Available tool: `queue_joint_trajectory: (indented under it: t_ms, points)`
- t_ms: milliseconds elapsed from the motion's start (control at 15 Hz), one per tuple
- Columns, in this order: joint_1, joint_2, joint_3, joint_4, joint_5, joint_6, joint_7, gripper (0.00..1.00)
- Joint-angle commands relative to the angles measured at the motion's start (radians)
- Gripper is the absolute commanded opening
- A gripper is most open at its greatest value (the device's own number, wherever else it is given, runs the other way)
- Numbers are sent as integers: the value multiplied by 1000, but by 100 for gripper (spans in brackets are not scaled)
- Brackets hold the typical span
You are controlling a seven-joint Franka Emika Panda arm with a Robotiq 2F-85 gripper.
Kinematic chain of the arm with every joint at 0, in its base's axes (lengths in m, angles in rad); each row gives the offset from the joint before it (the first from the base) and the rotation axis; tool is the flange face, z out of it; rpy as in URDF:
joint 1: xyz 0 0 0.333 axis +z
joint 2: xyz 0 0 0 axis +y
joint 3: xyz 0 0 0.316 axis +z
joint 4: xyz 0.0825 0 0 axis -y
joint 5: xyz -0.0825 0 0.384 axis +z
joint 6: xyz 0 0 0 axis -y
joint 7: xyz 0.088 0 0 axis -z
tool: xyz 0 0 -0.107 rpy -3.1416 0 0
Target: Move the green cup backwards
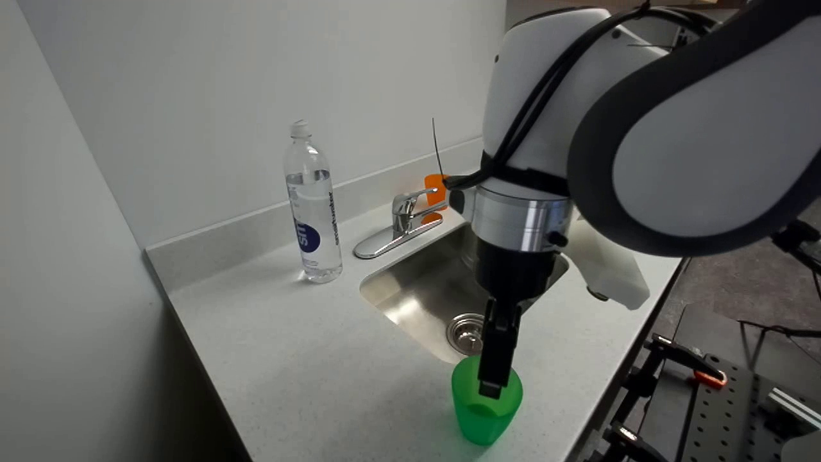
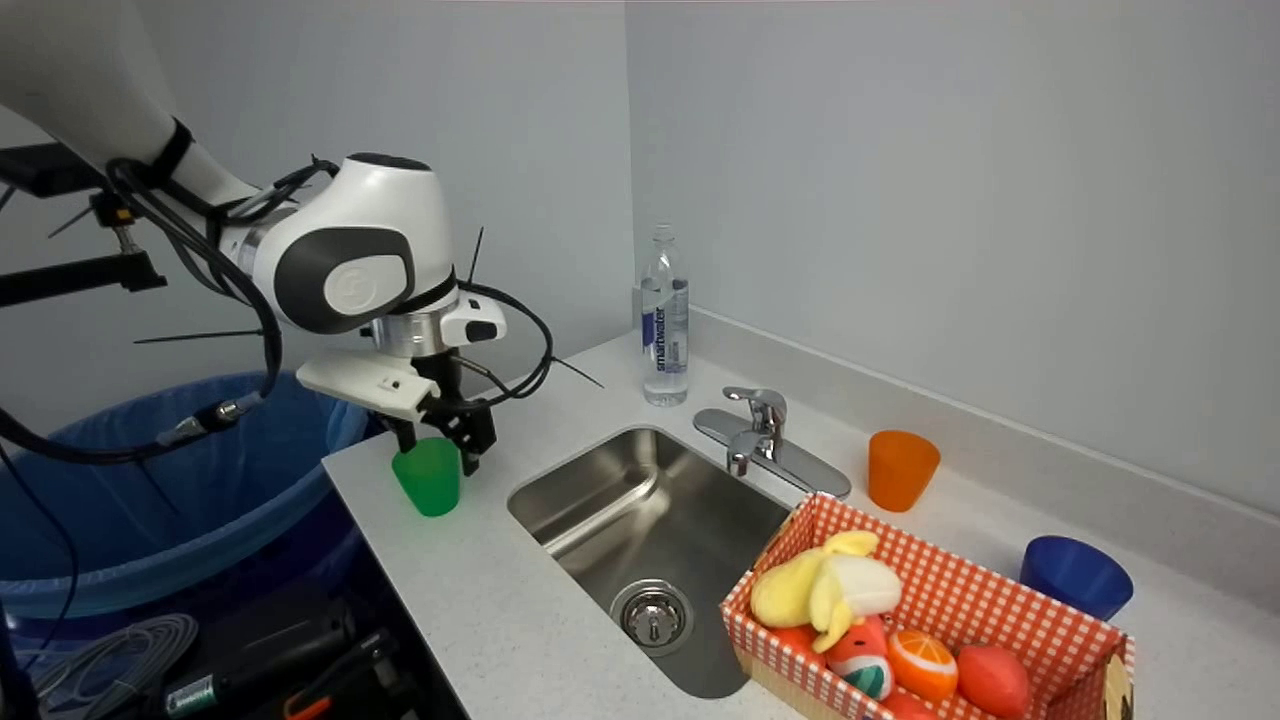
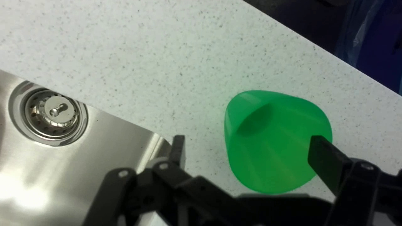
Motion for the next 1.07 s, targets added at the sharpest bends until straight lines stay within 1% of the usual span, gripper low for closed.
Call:
queue_joint_trajectory:
  t_ms: [0, 133, 467, 733, 800, 1000]
  points:
    - [-5, 58, 14, 29, -33, 51, 21, 73]
    - [-13, 78, 12, 38, -46, 59, 24, 72]
    - [-22, 108, 11, 61, -59, 59, 26, 32]
    - [-31, 140, 8, 105, -73, 63, 45, 4]
    - [-34, 153, 7, 124, -81, 64, 56, 0]
    - [-46, 195, 1, 183, -110, 60, 97, 0]
